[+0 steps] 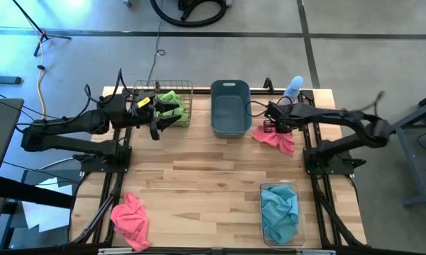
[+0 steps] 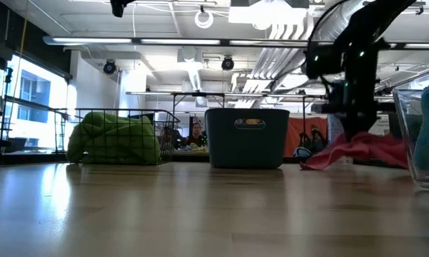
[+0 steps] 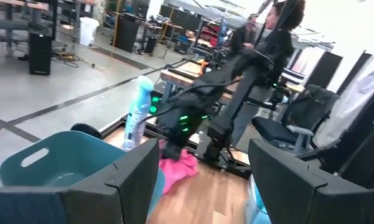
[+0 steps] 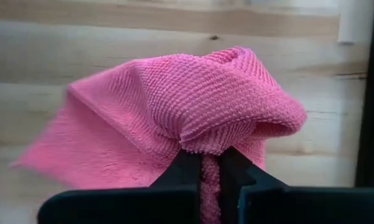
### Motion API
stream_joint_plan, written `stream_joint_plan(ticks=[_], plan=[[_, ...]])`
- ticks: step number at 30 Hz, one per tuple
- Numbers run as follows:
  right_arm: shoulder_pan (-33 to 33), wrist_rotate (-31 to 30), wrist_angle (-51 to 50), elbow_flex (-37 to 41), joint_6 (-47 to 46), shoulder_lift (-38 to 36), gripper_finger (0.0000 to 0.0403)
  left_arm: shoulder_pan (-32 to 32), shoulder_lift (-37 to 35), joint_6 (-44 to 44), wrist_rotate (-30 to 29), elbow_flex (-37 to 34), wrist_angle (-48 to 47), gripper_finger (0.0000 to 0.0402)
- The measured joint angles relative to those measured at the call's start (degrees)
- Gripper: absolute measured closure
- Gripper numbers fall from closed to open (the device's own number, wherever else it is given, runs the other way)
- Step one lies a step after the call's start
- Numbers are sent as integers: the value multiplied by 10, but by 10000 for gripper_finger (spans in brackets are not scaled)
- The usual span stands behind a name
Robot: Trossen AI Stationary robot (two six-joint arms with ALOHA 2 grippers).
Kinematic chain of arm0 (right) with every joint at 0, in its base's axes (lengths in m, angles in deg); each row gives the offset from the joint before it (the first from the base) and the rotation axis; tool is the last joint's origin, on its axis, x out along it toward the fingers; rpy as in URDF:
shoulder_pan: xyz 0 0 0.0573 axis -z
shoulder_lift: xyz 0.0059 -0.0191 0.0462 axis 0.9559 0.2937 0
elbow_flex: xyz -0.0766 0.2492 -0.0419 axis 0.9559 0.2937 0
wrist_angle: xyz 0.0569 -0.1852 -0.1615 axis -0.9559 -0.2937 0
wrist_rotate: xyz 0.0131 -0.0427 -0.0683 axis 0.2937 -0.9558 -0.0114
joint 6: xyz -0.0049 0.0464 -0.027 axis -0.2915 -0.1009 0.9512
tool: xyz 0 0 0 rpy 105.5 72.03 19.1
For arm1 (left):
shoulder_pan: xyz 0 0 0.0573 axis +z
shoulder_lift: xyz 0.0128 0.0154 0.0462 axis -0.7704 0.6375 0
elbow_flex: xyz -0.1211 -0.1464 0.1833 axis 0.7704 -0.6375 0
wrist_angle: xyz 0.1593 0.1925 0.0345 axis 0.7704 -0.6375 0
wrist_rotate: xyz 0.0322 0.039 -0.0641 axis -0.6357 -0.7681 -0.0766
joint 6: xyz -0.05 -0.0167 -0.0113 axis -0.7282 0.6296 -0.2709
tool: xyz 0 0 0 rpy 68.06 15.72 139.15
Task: Sort microfiber towel by color & place in baskets
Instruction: Put the top pink towel into the blue bin
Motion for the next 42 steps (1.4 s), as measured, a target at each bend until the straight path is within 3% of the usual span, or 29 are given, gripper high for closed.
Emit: stream_joint_plan(ticks=[9, 17, 23, 26, 28, 34, 42], plan=[[-90, -45, -9, -30, 32, -205, 401, 28, 0, 1, -28, 0, 38, 167], [-162, -155, 93, -60, 78, -259, 402, 52, 0, 5, -29, 0, 73, 167], [-143, -164, 340, -60, 204, -209, 402, 60, 0, -4, -28, 0, 74, 167], [-111, -122, 478, -60, 265, -173, 402, 60, 0, -4, -28, 0, 74, 167], [-87, -89, 519, -78, 290, -146, 402, 59, 0, -5, -27, 0, 74, 167], [-38, 0, 447, -201, 380, -52, 402, 59, 0, -10, -27, 0, 74, 167], [-16, 81, 187, -377, 620, 85, 402, 59, 0, -11, -27, 0, 73, 167]])
